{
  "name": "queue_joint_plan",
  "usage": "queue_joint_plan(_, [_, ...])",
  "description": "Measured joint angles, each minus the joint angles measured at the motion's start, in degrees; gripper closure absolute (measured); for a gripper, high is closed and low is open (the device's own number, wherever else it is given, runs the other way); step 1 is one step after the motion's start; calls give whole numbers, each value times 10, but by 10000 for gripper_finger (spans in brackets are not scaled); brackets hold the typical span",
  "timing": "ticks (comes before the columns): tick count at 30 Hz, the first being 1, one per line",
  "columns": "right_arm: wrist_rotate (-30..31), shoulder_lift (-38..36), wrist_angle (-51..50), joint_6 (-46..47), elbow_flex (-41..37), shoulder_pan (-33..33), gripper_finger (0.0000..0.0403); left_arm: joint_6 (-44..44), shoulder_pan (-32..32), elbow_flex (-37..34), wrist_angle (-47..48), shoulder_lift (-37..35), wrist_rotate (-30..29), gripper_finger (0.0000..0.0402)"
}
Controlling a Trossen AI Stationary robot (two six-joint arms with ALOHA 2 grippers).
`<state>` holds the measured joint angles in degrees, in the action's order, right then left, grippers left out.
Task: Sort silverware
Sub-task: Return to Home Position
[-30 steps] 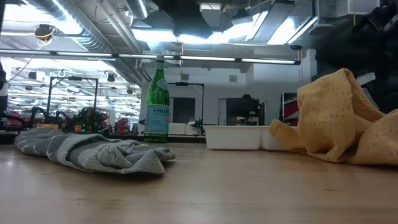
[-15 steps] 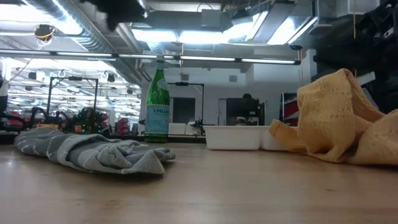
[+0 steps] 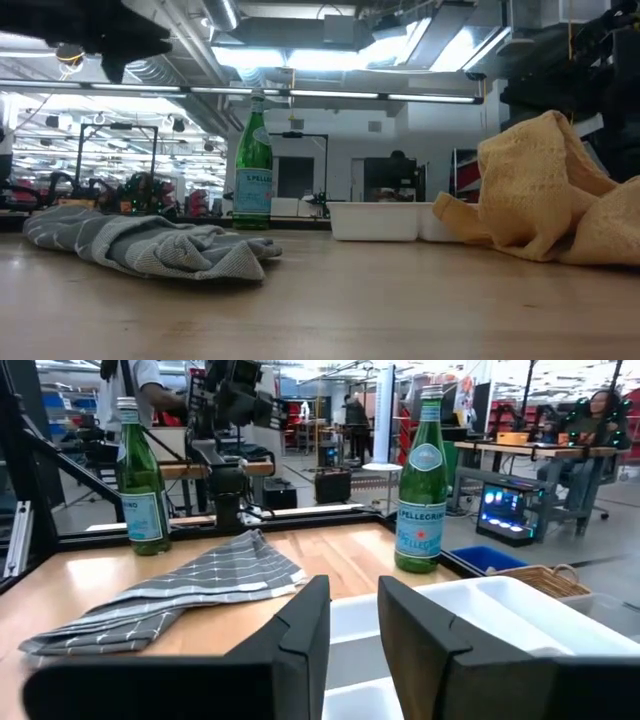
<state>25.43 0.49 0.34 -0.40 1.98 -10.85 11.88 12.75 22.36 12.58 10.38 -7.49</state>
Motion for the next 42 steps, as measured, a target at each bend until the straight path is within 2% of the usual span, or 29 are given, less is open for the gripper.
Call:
queue_joint_plan(7, [-5, 0, 0, 4, 0, 0, 314, -2, 0, -76, -50, -104, 0, 288])
queue_joint_plan(20, [-6, 0, -2, 49, -1, 0, 314, 1, 0, -160, -72, -101, 43, 288])
queue_joint_plan(26, [-6, 0, -2, 49, -1, 0, 314, -2, 0, -218, -168, -101, 43, 288])
queue_joint_plan(34, [-6, 0, -2, 67, -1, 0, 314, -49, 0, -218, -149, -101, 59, 288])
queue_joint_plan(42, [-6, 7, -4, 47, -1, 0, 314, -50, 0, -218, -133, -79, 65, 288])
